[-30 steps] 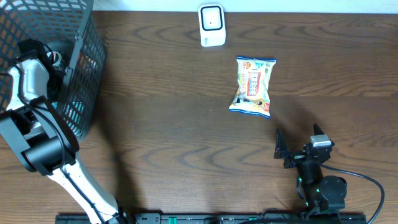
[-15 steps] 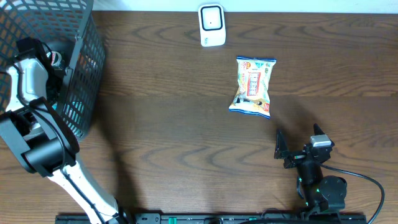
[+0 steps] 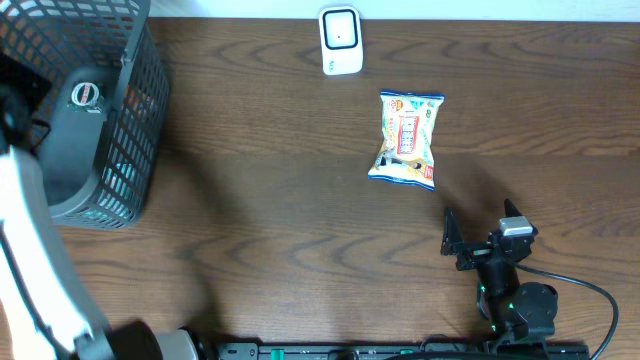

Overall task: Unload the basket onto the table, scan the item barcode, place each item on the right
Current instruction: 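Reach the left gripper into the basket and grasp the small green pack, then carry the small green pack to the scanner and present it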

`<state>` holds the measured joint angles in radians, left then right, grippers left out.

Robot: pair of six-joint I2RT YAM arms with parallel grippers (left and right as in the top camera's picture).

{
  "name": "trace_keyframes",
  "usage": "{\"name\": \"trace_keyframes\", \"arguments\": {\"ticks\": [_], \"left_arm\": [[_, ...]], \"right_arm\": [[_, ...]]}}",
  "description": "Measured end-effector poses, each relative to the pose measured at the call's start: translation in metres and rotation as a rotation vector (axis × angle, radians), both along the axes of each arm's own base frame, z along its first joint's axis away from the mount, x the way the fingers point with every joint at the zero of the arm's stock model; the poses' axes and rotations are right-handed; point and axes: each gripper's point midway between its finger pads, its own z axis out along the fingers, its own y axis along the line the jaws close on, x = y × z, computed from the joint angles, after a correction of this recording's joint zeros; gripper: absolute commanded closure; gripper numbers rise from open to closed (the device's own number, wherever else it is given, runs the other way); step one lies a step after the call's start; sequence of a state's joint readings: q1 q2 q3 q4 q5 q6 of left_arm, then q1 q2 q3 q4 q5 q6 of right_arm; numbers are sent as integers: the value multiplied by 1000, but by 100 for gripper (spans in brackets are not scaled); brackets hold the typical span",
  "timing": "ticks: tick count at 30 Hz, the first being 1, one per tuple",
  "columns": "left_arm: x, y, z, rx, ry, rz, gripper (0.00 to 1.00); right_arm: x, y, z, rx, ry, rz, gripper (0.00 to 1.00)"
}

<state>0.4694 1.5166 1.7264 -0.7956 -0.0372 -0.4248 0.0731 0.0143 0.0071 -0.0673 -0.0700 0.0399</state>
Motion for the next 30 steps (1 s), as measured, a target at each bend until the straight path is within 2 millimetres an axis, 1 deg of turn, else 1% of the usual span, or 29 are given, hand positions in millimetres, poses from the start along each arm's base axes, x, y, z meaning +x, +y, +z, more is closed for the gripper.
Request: {"name": "trace_keyframes", "arguments": {"ticks": [1,2,4,6,7,8,9,10,13,14,16,19,20,22,26,30], "left_arm": [[0,-13,18,7,-57,-63,93],[2,-24,31,13,-100,-120,93],[8,-56,54,20,-178,-282,93],[16,-100,72,18,-248,-486,93],[19,-124,78,13,-275,-593,93],[22,-148,82,7,-293,-692,93],[25,-183,82,-1,-305,-829,93],[26,-191,82,-5,-308,-864,93],[30,-256,72,2,-302,-1109,93],[32,-275,66,10,-294,-1183,93],[37,-313,48,29,-264,-1319,93],[48,-358,8,53,-181,-1453,92],[53,-369,-6,61,-150,-1479,93],[64,-392,-44,80,-63,-1517,93],[80,-424,-111,116,91,-1542,93],[91,-451,-175,131,218,-1509,93]], "right_arm": [[0,0,0,0,0,0,1],[0,0,0,0,0,0,1],[0,0,0,0,0,0,1],[0,0,0,0,0,0,1],[0,0,0,0,0,0,1],[0,0,0,0,-1,0,1],[0,0,0,0,0,0,1],[0,0,0,0,-1,0,1],[0,0,0,0,-1,0,1],[0,0,0,0,0,0,1],[0,0,0,0,-1,0,1],[0,0,0,0,0,0,1],[0,0,0,0,0,0,1],[0,0,0,0,0,0,1],[0,0,0,0,0,0,1],[0,0,0,0,0,0,1]]}}
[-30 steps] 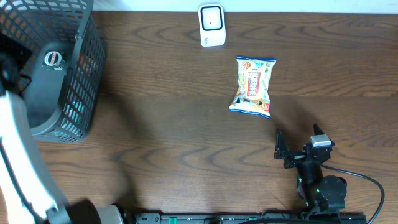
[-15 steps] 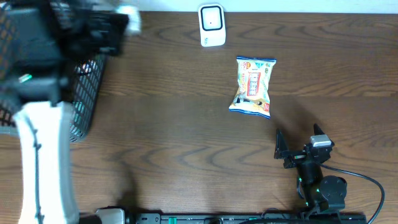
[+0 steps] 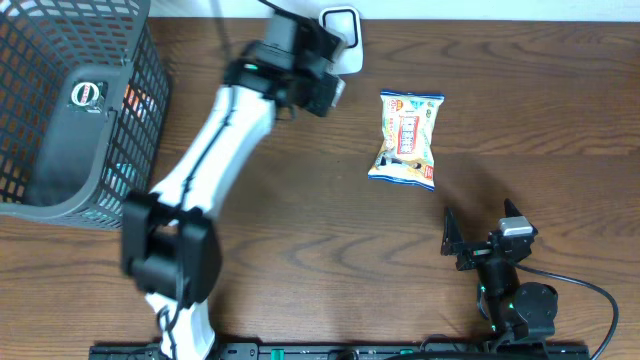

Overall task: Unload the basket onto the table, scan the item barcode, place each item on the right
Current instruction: 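Carry the small green pack to the scanner and present it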

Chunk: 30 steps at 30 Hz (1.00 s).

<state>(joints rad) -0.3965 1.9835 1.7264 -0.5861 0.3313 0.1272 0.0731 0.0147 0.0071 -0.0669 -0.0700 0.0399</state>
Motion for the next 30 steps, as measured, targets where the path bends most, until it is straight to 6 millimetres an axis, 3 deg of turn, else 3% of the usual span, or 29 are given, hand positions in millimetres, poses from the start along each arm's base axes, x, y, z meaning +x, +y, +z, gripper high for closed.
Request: {"name": "trace_keyframes", "arguments": {"ticks": [8,9,10,11,14,19,25,27,30], "left_arm": [[-13,-45,-84,55,149,49,92],[-17,-50,-90,59,162,48,89],[-21,-55,-94,62,172,42,76],[-25,-60,-99,65,182,40,71],[-38,-78,-104,70,196,15,65],[-54,-99,-104,67,197,-23,51],[-50,-94,-96,61,189,-12,49],[-43,-87,-77,39,160,7,41],[-27,-67,-21,-19,65,49,34]], "right_arm": [[0,0,0,0,0,0,1],[0,0,0,0,0,0,1],[0,0,0,0,0,0,1],[0,0,0,0,0,0,1],[0,0,0,0,0,0,1],[0,0,0,0,0,0,1],[0,0,0,0,0,0,1],[0,0,0,0,0,0,1],[0,0,0,0,0,0,1]]}}
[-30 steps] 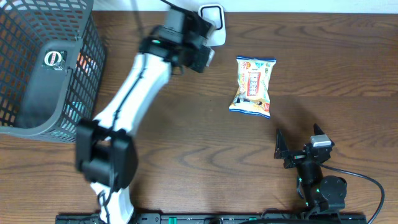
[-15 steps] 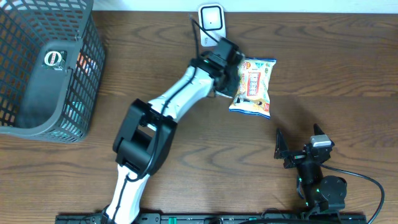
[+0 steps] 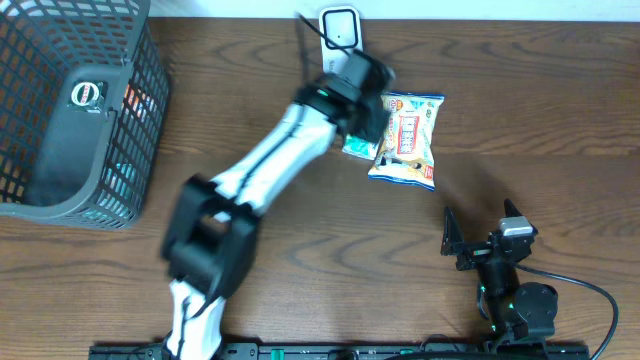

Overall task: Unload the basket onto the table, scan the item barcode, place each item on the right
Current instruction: 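Carry the small green pack to the scanner and present it, then drop the small green pack beside the snack bag, then reach into the basket and grasp the green tissue packet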

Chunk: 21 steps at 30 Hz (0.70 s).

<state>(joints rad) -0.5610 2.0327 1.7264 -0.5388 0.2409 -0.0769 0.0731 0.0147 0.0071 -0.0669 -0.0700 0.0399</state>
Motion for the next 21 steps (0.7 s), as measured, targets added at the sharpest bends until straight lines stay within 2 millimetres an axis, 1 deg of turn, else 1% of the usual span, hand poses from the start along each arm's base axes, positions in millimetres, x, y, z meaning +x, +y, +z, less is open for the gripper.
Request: {"name": "trace_keyframes", "arguments": {"ticks": [2,3,4,5,6,7,8,9,10,12,14,16,21], "left_arm": [[10,25,56,-43,-104,51,33],[15,44,90,-65,-169,92,29],[18,64,120,-80,-232,137,28],[19,82,145,-92,-284,177,22],[19,106,172,-100,-342,228,6],[18,134,201,-101,-405,285,2],[15,155,219,-107,-442,331,2],[10,183,239,-100,-482,390,2],[5,206,251,-90,-505,440,2],[-8,248,266,-56,-531,525,2],[-18,284,273,-21,-546,608,2],[-24,317,273,13,-540,692,2],[-37,419,259,47,-479,1011,2]], "right_arm": [[0,0,0,0,0,0,1],[0,0,0,0,0,0,1],[0,0,0,0,0,0,1],[0,0,0,0,0,0,1],[0,0,0,0,0,0,1],[0,0,0,0,0,0,1],[0,0,0,0,-1,0,1],[0,0,0,0,0,0,1],[0,0,0,0,0,0,1],[0,0,0,0,0,0,1],[0,0,0,0,0,0,1],[0,0,0,0,0,0,1],[0,0,0,0,0,0,1]]}}
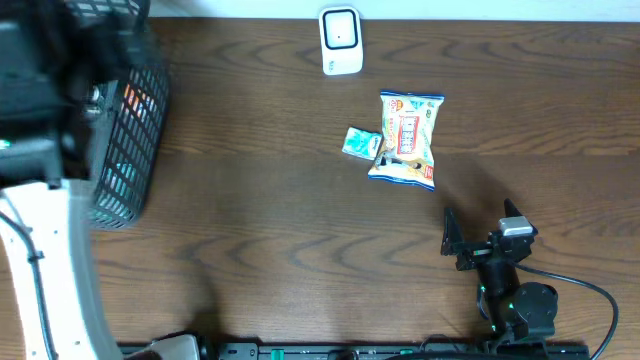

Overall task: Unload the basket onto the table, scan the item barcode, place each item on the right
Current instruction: 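Reach into the basket and grasp the green tissue packet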

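Observation:
A white barcode scanner point(340, 40) stands at the table's far edge. A snack bag point(405, 140) lies flat in front of it, and a small green packet point(358, 142) touches the bag's left side. My left arm point(40, 230) rises at the far left. Its blurred dark wrist point(40, 90) hangs over the basket, and its fingers do not show. At the near right my right gripper point(452, 240) rests on the table, pointing left, open and holding nothing.
A dark mesh basket point(125, 150) stands at the far left, with an orange item point(130, 95) and a teal item point(118, 180) visible through its wall. The right arm's cable point(590, 295) loops near the front right edge.
My left arm was stretched out with its gripper at the green packet beside the snack bag. Now it is back over the basket, and the packet lies free on the table.
At first my left arm was over the basket and only the snack bag lay on the table. Then its gripper was near the scanner, then beside the snack bag with the green packet. The packet now lies there alone. The right arm never moved.

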`<state>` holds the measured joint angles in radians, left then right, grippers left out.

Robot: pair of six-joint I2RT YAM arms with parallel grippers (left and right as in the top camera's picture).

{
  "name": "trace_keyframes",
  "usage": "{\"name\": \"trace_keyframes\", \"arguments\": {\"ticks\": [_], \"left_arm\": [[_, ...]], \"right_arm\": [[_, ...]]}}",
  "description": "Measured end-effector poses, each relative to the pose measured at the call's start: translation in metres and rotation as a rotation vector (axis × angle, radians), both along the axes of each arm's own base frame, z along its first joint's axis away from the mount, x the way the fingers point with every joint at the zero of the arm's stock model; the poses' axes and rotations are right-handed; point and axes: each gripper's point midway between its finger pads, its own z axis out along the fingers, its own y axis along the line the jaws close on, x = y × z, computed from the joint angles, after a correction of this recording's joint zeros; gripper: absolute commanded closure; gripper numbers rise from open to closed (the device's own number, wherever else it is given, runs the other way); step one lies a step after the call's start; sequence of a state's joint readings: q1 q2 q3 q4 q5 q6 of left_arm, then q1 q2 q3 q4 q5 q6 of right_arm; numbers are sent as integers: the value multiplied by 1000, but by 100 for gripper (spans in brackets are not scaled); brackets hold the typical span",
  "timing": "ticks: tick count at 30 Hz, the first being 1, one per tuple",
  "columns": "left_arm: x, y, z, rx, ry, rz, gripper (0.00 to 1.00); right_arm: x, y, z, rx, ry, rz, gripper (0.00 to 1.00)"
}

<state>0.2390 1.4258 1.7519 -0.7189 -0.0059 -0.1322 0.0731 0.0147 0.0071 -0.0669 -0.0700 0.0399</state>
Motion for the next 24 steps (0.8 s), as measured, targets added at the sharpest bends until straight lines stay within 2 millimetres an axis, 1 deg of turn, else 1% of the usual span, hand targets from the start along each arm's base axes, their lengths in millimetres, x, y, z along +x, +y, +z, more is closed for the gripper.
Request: {"name": "trace_keyframes", "arguments": {"ticks": [2,4,6,8,11,14,17,20,24], "left_arm": [[-8,39,-7,-42,3,122,2],[-19,72,-18,-98,14,240,2],[-30,98,-34,-171,39,347,2],[-41,109,-55,-248,90,424,2],[-46,116,-89,-366,160,521,2],[-43,115,-124,-461,240,580,2],[-38,114,-150,-511,303,607,2],[-34,114,-171,-543,353,624,2],[-40,112,-194,-569,437,655,2]], "right_arm": [[0,0,0,0,0,0,1],[0,0,0,0,0,0,1],[0,0,0,0,0,0,1],[0,0,0,0,0,0,1],[0,0,0,0,-1,0,1],[0,0,0,0,0,0,1],[0,0,0,0,0,0,1],[0,0,0,0,-1,0,1],[0,0,0,0,0,0,1]]}}
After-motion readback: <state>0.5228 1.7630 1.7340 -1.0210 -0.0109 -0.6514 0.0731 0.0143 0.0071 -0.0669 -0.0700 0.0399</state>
